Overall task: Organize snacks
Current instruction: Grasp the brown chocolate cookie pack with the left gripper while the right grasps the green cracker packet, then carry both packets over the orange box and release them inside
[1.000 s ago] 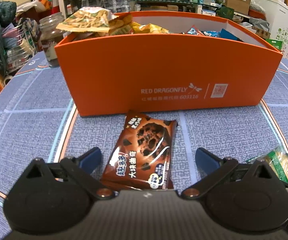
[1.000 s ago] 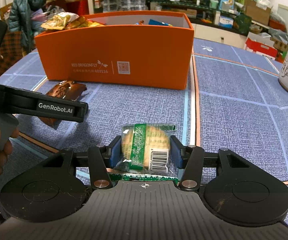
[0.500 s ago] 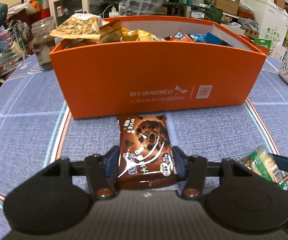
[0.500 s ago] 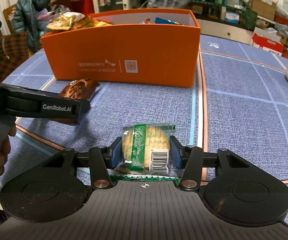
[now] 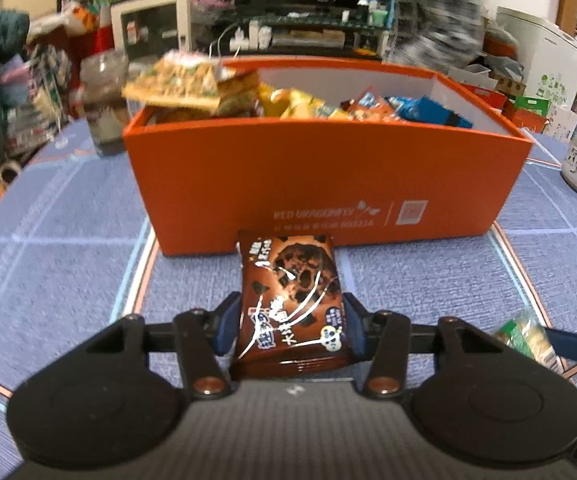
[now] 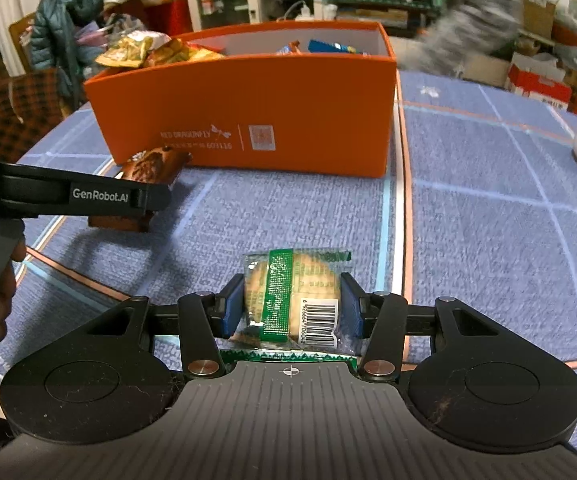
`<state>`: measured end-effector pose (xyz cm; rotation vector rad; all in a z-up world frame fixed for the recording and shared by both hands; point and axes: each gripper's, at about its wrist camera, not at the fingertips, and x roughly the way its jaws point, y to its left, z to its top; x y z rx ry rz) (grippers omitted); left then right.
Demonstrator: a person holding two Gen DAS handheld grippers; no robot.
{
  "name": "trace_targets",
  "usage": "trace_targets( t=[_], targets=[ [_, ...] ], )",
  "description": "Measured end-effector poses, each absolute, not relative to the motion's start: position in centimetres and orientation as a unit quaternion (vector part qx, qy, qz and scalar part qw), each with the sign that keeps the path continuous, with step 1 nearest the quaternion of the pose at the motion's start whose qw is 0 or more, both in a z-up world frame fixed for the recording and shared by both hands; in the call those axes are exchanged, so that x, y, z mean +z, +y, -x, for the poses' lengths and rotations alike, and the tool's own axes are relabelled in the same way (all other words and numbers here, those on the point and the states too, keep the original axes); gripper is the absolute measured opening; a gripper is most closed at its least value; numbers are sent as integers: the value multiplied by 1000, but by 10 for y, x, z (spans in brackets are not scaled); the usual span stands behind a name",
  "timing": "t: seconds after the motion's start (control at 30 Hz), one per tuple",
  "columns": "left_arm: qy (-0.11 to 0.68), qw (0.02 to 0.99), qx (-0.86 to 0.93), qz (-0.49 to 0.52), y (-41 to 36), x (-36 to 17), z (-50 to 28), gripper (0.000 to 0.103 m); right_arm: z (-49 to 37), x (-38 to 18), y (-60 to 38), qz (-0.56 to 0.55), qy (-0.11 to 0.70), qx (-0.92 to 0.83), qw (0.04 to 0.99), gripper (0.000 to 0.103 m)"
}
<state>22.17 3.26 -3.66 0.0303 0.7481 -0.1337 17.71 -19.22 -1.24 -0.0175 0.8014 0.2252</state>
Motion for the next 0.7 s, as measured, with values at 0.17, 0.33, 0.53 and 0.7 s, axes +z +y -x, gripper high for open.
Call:
trace_targets(
  t=[0.17, 0.33, 0.53, 0.7],
  targets=[
    [350, 934, -69, -33, 28, -28, -214, 51, -169, 4, -188, 29, 355, 112, 928, 36],
    [341, 937, -66, -44, 28, -21, -211, 51, -168, 11, -184, 44, 348, 109, 930, 36],
    [341, 937, -63, -40, 28, -17, -209, 51, -179, 19, -193, 27, 364, 84, 927, 36],
    [341, 937, -62, -37, 28, -14, -201, 51, -176, 32, -193, 26, 361, 70, 929, 36]
  ],
)
